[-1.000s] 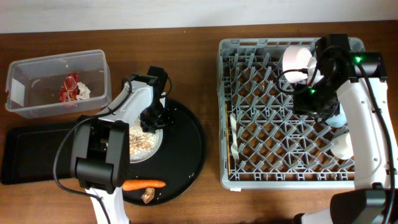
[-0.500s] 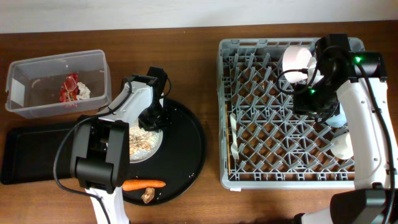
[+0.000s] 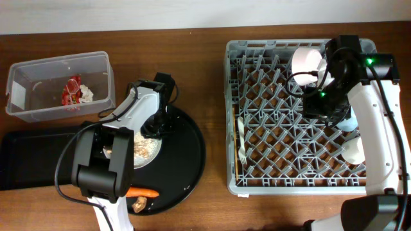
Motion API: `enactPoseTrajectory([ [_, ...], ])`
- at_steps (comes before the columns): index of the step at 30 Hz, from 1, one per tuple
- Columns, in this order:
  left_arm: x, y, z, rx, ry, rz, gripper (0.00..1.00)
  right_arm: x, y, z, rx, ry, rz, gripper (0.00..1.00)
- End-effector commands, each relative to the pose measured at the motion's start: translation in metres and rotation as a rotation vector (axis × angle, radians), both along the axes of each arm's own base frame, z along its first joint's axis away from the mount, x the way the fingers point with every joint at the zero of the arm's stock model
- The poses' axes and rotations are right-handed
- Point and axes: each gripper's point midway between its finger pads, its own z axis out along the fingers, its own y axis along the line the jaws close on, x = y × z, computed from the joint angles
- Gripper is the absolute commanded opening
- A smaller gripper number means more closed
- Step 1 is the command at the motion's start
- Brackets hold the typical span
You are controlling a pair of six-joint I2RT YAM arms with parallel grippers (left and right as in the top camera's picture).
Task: Sort waste into correct bins and load items into the dishwasher rack
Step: 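Lower the left gripper to the plate edge to grasp it, then tip the white plate over the black board to dump rice and shells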
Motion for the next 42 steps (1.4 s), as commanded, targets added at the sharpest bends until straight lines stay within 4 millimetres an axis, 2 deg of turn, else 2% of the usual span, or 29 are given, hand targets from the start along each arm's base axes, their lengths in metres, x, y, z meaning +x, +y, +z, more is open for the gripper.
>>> enactPoseTrajectory([
  [1,-0.027,0.022,-0.03,0.09,0.123,-0.007,0.01,0.001,-0.002,0.003,-0.002,-0.008,-0.003,0.44],
  [5,-0.02,0.021,-0.018,0.094,0.112,-0.008,0.01,0.0,-0.002,0.003,-0.002,-0.007,-0.003,0.44],
  [8,-0.013,0.023,-0.002,0.123,0.081,-0.023,0.0,0.0,-0.002,0.003,-0.002,-0.007,-0.003,0.44],
  [11,-0.005,0.014,0.016,0.12,0.02,-0.047,0.0,0.0,-0.002,0.003,-0.003,-0.007,-0.003,0.44],
  [14,-0.005,0.008,0.027,0.115,-0.01,-0.066,0.0,0.0,-0.002,0.003,-0.002,-0.007,-0.003,0.44],
  [22,-0.004,0.011,0.062,0.147,-0.081,-0.076,0.0,0.0,-0.002,0.003,-0.003,-0.007,-0.003,0.44],
  [26,-0.005,0.013,0.093,0.133,-0.159,-0.071,0.0,0.0,-0.002,0.003,-0.003,-0.007,-0.003,0.44],
  [30,-0.012,0.026,0.114,0.193,-0.163,-0.076,0.0,0.0,-0.002,0.003,-0.002,-0.006,-0.003,0.44],
  [33,-0.007,0.043,0.135,0.191,-0.167,-0.057,0.0,-0.001,-0.004,0.003,-0.01,-0.001,-0.003,0.44],
  [36,0.0,0.073,0.146,0.191,-0.173,0.012,0.0,-0.001,-0.004,0.003,-0.01,-0.001,-0.003,0.44],
  [42,0.007,0.136,0.143,0.118,-0.188,0.179,0.0,-0.002,-0.004,0.003,-0.01,0.003,-0.003,0.44],
])
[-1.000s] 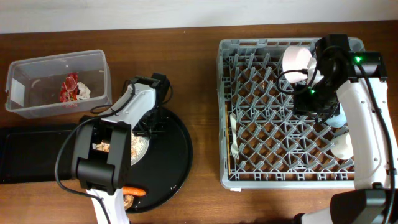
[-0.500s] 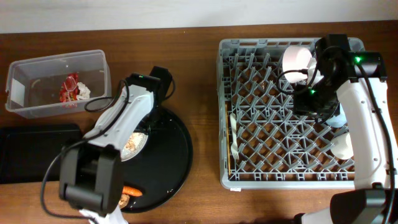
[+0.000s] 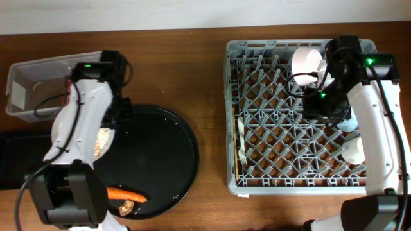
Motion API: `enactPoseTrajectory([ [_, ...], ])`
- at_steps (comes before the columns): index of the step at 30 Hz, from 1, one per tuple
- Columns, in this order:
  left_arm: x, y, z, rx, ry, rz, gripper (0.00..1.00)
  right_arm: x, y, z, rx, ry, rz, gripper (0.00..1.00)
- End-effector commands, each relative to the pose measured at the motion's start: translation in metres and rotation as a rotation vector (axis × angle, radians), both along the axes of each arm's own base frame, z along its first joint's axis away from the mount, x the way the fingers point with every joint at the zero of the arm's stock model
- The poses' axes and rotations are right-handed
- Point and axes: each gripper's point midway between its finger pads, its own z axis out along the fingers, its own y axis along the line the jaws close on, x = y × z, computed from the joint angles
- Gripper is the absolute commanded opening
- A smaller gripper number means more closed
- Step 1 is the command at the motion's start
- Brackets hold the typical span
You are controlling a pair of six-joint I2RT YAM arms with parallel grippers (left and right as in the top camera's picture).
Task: Sort waste into correct bins and load items into the dishwasher rack
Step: 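Tip the white plate over the black board to dump rice and shells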
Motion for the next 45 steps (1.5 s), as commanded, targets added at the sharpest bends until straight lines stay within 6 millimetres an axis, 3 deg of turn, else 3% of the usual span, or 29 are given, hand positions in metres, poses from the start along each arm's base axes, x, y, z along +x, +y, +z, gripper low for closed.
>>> enactPoseTrajectory([
  [1,0.008,0.032,0.013,-0.043,-0.078,0.061,0.0,0.001,-0.003,0.003,-0.01,-0.009,0.005,0.44],
  [7,0.011,0.09,0.013,-0.223,-0.188,0.209,0.0,0.0,-0.003,0.003,-0.011,-0.005,0.012,0.44],
  [16,0.012,0.136,0.024,-0.425,-0.369,0.333,0.0,-0.001,-0.003,0.003,-0.011,-0.004,0.012,0.44],
  [27,0.01,0.147,0.057,-0.743,-0.6,0.327,0.0,-0.002,-0.004,0.003,-0.011,0.001,0.015,0.44],
  [30,0.01,0.139,0.07,-0.838,-0.656,0.282,0.0,-0.002,-0.004,0.003,-0.014,0.002,0.015,0.44],
  [39,-0.003,0.16,0.076,-0.861,-0.712,0.344,0.0,-0.004,-0.007,0.003,-0.03,0.011,0.014,0.44],
  [45,-0.003,0.158,0.088,-0.97,-0.776,0.346,0.0,-0.006,-0.007,0.003,-0.029,0.016,0.014,0.44],
])
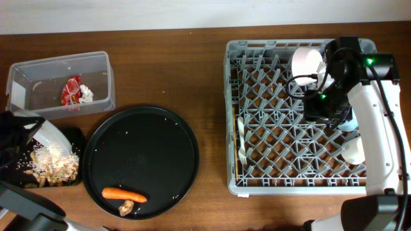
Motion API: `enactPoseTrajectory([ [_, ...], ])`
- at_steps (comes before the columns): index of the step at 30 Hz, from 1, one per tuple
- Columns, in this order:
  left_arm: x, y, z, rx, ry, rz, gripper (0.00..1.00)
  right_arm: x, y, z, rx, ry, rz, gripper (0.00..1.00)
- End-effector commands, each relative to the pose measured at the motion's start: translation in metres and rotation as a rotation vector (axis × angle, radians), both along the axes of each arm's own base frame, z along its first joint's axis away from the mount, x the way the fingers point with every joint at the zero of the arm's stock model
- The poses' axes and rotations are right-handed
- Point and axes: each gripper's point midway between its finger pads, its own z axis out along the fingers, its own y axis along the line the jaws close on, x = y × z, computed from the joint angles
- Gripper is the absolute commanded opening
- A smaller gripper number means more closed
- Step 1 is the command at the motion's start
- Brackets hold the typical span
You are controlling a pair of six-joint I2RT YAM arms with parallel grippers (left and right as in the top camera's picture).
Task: Sort waste into correct bins and load items into the dishwasher rack
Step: 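Tip the white plate over the black board to dump rice and shells, then carry the white plate to the rack's left side and release it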
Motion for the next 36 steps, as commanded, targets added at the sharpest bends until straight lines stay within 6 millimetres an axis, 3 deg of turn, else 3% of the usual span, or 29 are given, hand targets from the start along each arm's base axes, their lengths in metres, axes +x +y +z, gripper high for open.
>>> enactPoseTrajectory([
  [1,0.006,-0.011,0.035,-0.05,-0.193,-0.054,0.0,0.0,-0.005,0.003,-0.017,-0.006,-0.007,0.44],
  [7,-0.013,0.0,0.038,-0.088,-0.187,-0.001,0.0,0.0,-0.005,0.003,-0.017,-0.006,-0.008,0.44],
  [11,-0.01,0.003,0.041,-0.097,-0.219,0.002,0.0,0.0,-0.005,0.003,-0.017,-0.005,-0.008,0.44],
  [12,-0.01,-0.003,0.053,-0.12,-0.291,-0.017,0.0,-0.001,-0.005,0.003,-0.017,-0.002,-0.007,0.44],
  [15,-0.014,-0.003,0.053,-0.147,-0.272,-0.002,0.0,-0.001,-0.005,0.003,-0.017,-0.002,-0.007,0.44],
  [16,-0.014,-0.003,0.062,-0.147,-0.339,-0.009,0.0,-0.001,-0.005,0.003,-0.019,0.0,-0.007,0.44],
  [19,-0.014,0.001,0.054,-0.227,-0.254,0.051,0.0,-0.002,-0.006,0.003,-0.024,0.001,-0.008,0.44],
  [20,-0.014,-0.005,0.067,-0.195,-0.359,0.002,0.0,-0.002,-0.006,0.003,-0.024,0.002,-0.008,0.44],
  [22,-0.014,-0.007,0.072,-0.192,-0.404,-0.011,0.0,-0.002,-0.006,0.003,-0.024,0.002,-0.008,0.44],
  [30,-0.018,-0.006,0.057,-0.201,-0.292,0.008,0.0,-0.002,-0.006,0.003,-0.024,0.002,-0.008,0.44],
  [33,-0.008,-0.032,0.061,-0.216,-0.284,-0.066,0.0,-0.002,-0.006,0.003,-0.024,0.002,-0.008,0.44],
  [36,0.011,-0.089,0.059,-0.196,-0.24,-0.248,0.0,-0.002,-0.006,0.003,-0.024,0.001,-0.007,0.45],
])
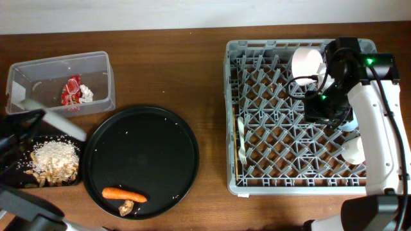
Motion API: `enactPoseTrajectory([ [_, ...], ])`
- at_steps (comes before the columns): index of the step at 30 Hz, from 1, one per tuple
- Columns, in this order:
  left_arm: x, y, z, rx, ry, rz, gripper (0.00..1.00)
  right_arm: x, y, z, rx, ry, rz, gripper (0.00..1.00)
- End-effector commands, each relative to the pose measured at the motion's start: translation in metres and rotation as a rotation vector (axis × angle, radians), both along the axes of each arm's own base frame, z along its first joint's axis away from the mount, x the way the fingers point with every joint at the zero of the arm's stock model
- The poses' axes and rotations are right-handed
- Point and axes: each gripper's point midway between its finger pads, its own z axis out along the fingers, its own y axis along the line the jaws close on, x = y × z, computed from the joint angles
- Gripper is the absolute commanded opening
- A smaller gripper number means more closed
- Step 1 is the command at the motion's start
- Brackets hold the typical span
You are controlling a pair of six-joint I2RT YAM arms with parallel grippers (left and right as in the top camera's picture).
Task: Sort waste into correct bins and load items into the dishwasher rack
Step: 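Carry the white plate to the rack's left side and release it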
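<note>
My left gripper (14, 131) is at the far left edge, shut on a white plate (54, 120). The plate is tipped steeply, almost edge-on, over the black rectangular tray (13, 183). A heap of rice and food scraps (54, 160) lies on that tray. On the round black tray (144, 154) are a carrot (130, 194) and a small brown scrap (126, 206). My right gripper (325, 106) hangs low over the grey dishwasher rack (289, 183), beside a white dish (347, 123); its jaws are hidden by the arm.
A clear plastic bin (106, 70) at the back left holds a red wrapper (70, 90) and crumpled paper. In the rack are a white cup (307, 62), a fork (242, 138) along the left side and another white piece (355, 151) on the right.
The plate in my left gripper has tipped further and now shows empty and edge-on. The food heap on the rectangular tray has gathered into a larger pile. The right arm has not moved.
My left gripper was on the plate of food on the round tray. Then it held the plate near the clear bin. Then the plate was tilted over the rectangular tray with food spilling out, and now the food lies there. The right arm stayed over the rack throughout.
</note>
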Motion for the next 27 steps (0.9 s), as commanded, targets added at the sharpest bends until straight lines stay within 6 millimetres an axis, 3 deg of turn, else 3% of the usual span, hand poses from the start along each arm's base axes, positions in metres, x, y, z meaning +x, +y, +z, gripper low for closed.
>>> enactPoseTrajectory([
  [1,0.018,-0.071,-0.002,0.097,0.024,-0.235,0.0,0.001,-0.004,0.003,-0.013,-0.011,-0.008,0.45],
  [3,0.021,-0.11,-0.014,0.155,0.068,-0.372,0.0,0.001,-0.004,0.003,-0.013,-0.011,-0.008,0.45],
  [4,0.021,-0.14,-0.023,0.21,0.088,-0.48,0.0,0.001,-0.004,0.003,-0.013,-0.011,-0.008,0.45],
  [6,0.025,-0.185,-0.022,0.227,0.041,-0.608,0.0,-0.002,-0.008,0.003,-0.035,0.002,-0.011,0.45],
  [8,0.03,-0.233,-0.007,0.181,-0.082,-0.716,0.0,-0.007,-0.027,0.004,-0.139,0.022,-0.079,0.45],
  [9,0.033,-0.274,0.012,0.116,-0.228,-0.799,0.0,-0.014,-0.049,0.006,-0.224,0.036,-0.173,0.44],
  [10,0.036,-0.301,0.019,0.103,-0.302,-0.856,0.0,-0.016,-0.056,0.006,-0.217,0.042,-0.21,0.44],
  [12,0.047,-0.352,0.022,0.117,-0.283,-0.9,0.0,-0.02,-0.066,0.005,-0.169,0.051,-0.27,0.44],
  [15,0.064,-0.427,0.058,0.126,-0.44,-0.907,0.0,-0.024,-0.074,0.004,-0.159,0.06,-0.305,0.44],
  [18,0.062,-0.483,0.084,0.172,-0.598,-0.863,0.0,-0.024,-0.075,0.005,-0.16,0.058,-0.308,0.45],
  [22,0.057,-0.52,0.055,0.209,-0.476,-0.826,0.0,-0.023,-0.076,0.004,-0.16,0.055,-0.308,0.44],
  [27,0.071,-0.534,-0.006,0.187,-0.297,-0.84,0.0,-0.023,-0.076,0.005,-0.16,0.055,-0.308,0.44],
])
